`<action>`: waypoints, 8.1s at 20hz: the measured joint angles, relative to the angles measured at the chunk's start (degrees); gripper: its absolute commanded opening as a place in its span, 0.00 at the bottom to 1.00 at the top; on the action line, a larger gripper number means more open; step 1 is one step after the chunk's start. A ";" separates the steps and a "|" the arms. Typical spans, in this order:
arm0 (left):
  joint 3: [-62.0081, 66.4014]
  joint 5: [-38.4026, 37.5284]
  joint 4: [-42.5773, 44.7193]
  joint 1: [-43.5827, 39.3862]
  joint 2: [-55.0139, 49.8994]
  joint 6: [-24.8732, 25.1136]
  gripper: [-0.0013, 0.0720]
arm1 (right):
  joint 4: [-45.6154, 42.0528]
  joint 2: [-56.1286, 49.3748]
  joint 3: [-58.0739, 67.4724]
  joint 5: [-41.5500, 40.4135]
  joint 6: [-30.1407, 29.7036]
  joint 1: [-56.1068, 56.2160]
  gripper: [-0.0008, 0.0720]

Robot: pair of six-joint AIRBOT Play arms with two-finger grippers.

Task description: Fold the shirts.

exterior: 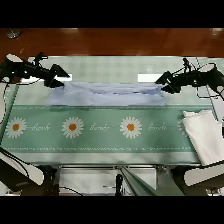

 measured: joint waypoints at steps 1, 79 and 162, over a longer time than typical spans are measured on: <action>1.18 -1.36 1.44 1.05 -0.04 -0.42 0.98 | -0.02 -0.15 0.61 1.79 -0.09 -1.33 0.86; -52.63 27.96 4.57 -10.25 61.33 2.69 0.04 | 10.78 -15.69 35.41 -4.61 8.11 44.33 0.86; -31.67 24.55 3.06 -12.39 50.45 2.84 0.04 | -16.79 50.42 -8.15 17.25 14.14 -21.90 0.03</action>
